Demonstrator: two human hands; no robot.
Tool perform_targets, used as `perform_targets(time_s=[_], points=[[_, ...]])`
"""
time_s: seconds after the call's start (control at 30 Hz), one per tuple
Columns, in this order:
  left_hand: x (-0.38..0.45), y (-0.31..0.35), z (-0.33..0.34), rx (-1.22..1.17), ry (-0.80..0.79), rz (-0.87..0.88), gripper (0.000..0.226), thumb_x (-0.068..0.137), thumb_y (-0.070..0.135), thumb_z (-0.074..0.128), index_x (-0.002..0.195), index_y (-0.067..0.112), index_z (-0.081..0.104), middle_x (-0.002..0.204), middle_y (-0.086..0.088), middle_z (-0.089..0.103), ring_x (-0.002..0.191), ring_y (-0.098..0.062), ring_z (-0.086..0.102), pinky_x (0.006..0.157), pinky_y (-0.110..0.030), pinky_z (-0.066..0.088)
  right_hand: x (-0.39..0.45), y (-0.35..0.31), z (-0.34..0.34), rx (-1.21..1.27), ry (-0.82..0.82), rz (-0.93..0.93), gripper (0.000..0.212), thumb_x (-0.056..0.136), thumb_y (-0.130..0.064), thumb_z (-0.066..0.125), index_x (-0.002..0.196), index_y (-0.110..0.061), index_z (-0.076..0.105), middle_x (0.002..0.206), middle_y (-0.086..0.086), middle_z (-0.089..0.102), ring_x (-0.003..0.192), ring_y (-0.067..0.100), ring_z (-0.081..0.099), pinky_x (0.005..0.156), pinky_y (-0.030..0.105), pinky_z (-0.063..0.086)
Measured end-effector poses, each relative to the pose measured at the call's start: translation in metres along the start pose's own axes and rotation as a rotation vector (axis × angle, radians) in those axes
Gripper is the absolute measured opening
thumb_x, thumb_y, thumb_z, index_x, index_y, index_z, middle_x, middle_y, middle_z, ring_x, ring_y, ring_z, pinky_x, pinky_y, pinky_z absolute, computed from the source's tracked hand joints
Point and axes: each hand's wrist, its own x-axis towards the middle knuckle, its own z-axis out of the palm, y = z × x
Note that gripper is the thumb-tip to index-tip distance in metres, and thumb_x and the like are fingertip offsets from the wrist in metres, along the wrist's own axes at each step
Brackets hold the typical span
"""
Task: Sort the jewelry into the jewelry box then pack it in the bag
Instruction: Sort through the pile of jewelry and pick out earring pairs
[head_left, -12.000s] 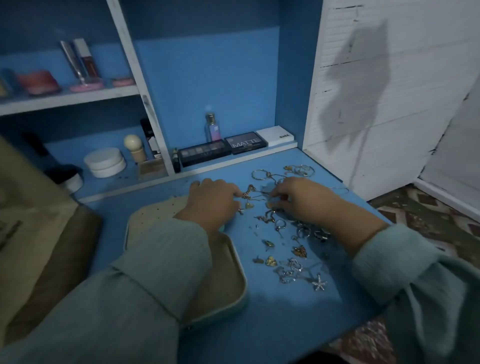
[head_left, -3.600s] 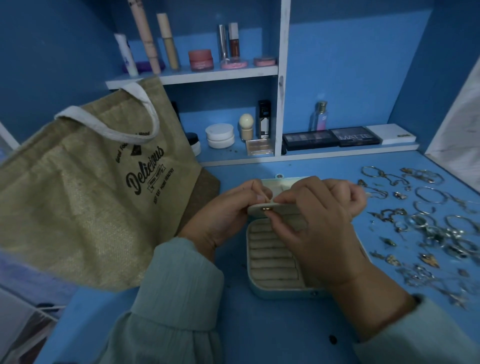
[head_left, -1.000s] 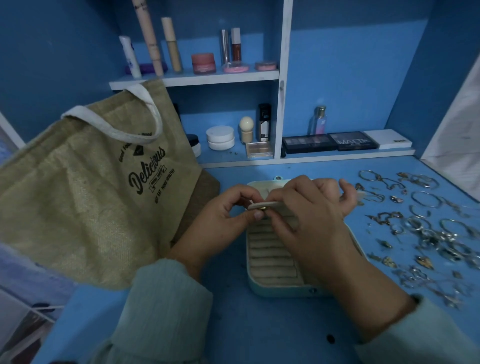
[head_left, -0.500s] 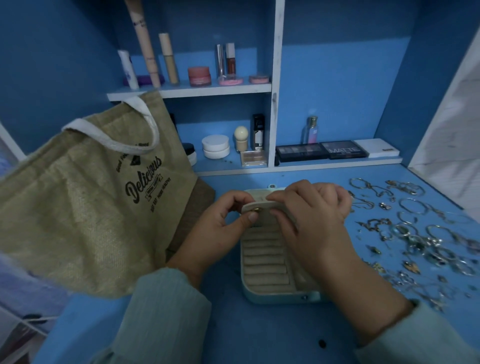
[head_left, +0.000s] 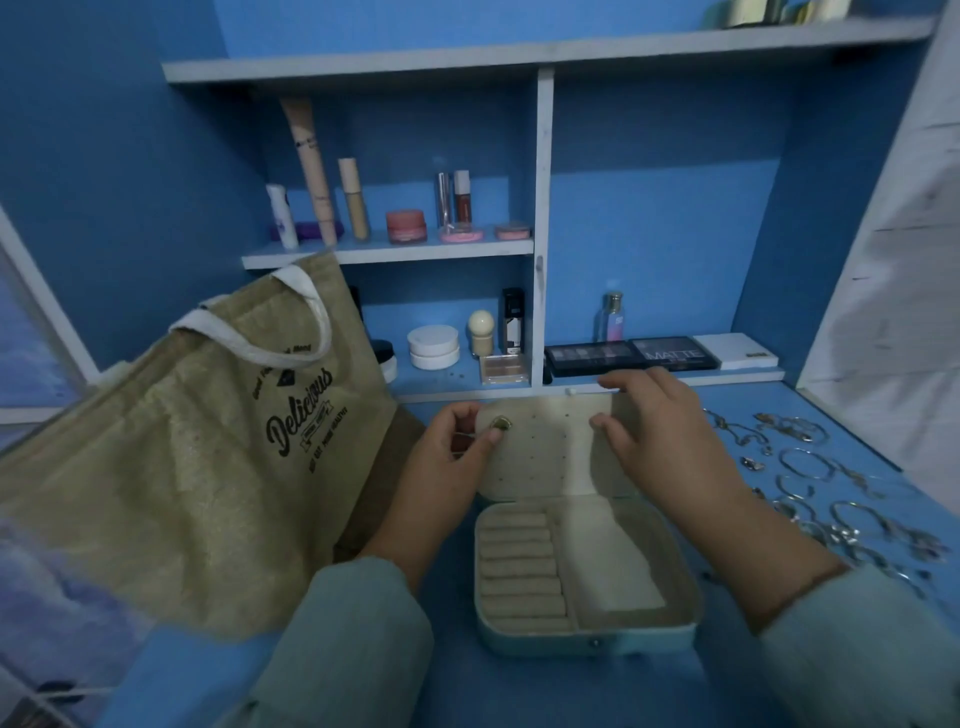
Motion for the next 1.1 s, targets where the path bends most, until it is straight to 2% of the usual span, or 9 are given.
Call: perform_targets(time_s=[0.17,0.33,0.43,0.63,0.7,0.8,0.87,0.97,1.1], points=[[0.009,-0.007,-0.001,0.138,0.062,-0.088,0.018,0.093,0.014,0.054,0.106,0.025,0.059,0.095,0.012,0.059,0.084,0.002,0.053,0.061,-0.005,0.043,0.011,0.016,0.010,0.134,-0.101,0.299,0.047,0.087,-0.018,0.062,0.132,-0.016,0.047,0.129,0.008,0.044,0.107,0.024,0.053,0.089,0.035,0.042],[0.016,-0.013,-0.001,0.377,0.004,-0.135,0.031,0.095,0.008,0.048,0.123,0.014,0.057,0.088,0.010,0.053,0.076,0.002,0.046,0.058,-0.001,0.036,0.013,0.028,0.022,0.163,-0.212,0.390,0.023,0.089,-0.009,0.056,0.111,-0.003,0.063,0.093,0.008,0.061,0.075,0.017,0.056,0.057,0.012,0.040],[0.019,-0.014,-0.001,0.452,-0.067,-0.182,0.029,0.094,0.005,0.046,0.120,0.010,0.060,0.091,0.008,0.056,0.079,-0.001,0.047,0.056,-0.002,0.036,0.016,0.029,0.027,0.110,-0.247,0.413,0.018,0.091,-0.006,0.048,0.095,0.000,0.065,0.088,0.014,0.064,0.081,0.025,0.057,0.058,0.025,0.039],[0.023,-0.014,0.001,0.583,-0.149,-0.267,0.028,0.094,0.005,0.045,0.118,0.010,0.059,0.106,0.000,0.058,0.087,-0.005,0.048,0.062,-0.009,0.036,0.029,0.028,0.036,-0.102,-0.442,0.522,0.028,0.093,-0.010,0.043,0.111,0.002,0.060,0.117,0.019,0.059,0.108,0.031,0.056,0.074,0.029,0.039],[0.023,-0.014,0.002,0.613,-0.173,-0.281,0.027,0.094,0.005,0.045,0.116,0.007,0.060,0.106,-0.001,0.059,0.087,-0.008,0.050,0.068,-0.012,0.039,0.028,0.028,0.036,-0.129,-0.487,0.525,0.024,0.093,-0.009,0.042,0.105,0.002,0.059,0.117,0.018,0.058,0.110,0.031,0.055,0.071,0.026,0.033],[0.021,-0.011,0.006,0.705,-0.205,-0.302,0.024,0.095,0.014,0.045,0.111,0.002,0.059,0.111,-0.012,0.062,0.096,-0.021,0.058,0.075,-0.024,0.043,0.024,0.027,0.030,-0.116,-0.476,0.468,0.019,0.093,-0.006,0.041,0.078,-0.005,0.053,0.085,0.009,0.055,0.095,0.024,0.053,0.062,0.023,0.034],[0.020,-0.007,0.010,0.794,-0.223,-0.321,0.030,0.096,0.022,0.043,0.109,-0.001,0.057,0.111,-0.018,0.060,0.101,-0.028,0.057,0.079,-0.029,0.045,0.020,0.025,0.021,-0.088,-0.489,0.429,0.019,0.093,-0.008,0.042,0.089,-0.005,0.060,0.089,0.008,0.057,0.097,0.023,0.053,0.067,0.027,0.041],[0.013,0.006,0.019,0.923,-0.315,-0.338,0.044,0.096,0.035,0.040,0.132,0.009,0.046,0.133,-0.015,0.048,0.119,-0.027,0.048,0.098,-0.032,0.040,0.012,0.025,0.004,-0.020,-0.442,0.368,0.031,0.092,-0.014,0.050,0.122,-0.011,0.059,0.124,0.006,0.059,0.114,0.021,0.054,0.091,0.028,0.041],[-0.005,0.028,0.038,0.979,-0.389,-0.162,0.047,0.098,0.037,0.038,0.139,0.016,0.040,0.144,-0.008,0.039,0.129,-0.023,0.039,0.103,-0.029,0.031,0.001,0.034,-0.020,0.020,-0.421,0.276,0.011,0.090,-0.020,0.056,0.089,-0.016,0.066,0.091,0.000,0.066,0.078,0.011,0.056,0.060,0.018,0.042]])
